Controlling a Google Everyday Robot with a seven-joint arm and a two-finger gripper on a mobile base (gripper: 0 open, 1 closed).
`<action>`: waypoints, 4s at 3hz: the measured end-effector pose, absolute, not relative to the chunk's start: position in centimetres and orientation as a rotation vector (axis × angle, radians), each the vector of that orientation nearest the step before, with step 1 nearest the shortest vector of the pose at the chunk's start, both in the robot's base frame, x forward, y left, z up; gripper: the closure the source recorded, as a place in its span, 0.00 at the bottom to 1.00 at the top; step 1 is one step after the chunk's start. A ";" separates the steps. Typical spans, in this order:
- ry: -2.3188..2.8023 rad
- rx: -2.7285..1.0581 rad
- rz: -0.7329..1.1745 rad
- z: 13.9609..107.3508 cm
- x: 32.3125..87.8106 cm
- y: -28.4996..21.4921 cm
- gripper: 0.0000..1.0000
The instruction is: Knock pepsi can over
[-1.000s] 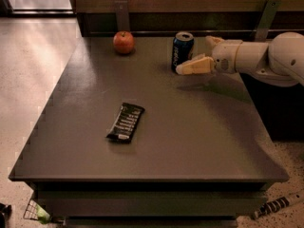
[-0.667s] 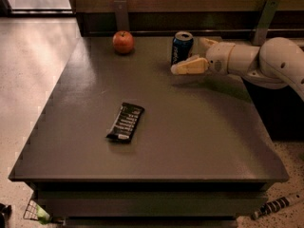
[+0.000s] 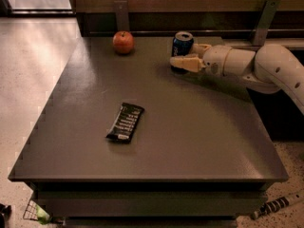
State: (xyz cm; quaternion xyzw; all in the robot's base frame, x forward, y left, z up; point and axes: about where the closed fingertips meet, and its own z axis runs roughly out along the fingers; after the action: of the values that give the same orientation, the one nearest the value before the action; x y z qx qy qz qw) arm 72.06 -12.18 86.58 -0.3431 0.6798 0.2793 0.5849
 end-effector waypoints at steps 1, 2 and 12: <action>1.584 -0.805 0.657 86.6 72.1 -11.8 0.69; 1.583 -0.807 0.660 86.5 72.1 -11.5 0.90; 2.242 -1.615 0.074 84.4 68.7 -14.9 1.00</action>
Offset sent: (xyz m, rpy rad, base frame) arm 0.0001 0.0027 -0.0002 0.0003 0.0005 0.0041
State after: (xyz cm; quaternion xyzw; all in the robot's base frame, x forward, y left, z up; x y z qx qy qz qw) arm 68.66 -14.85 84.40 -0.5737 0.7968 0.0264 0.1876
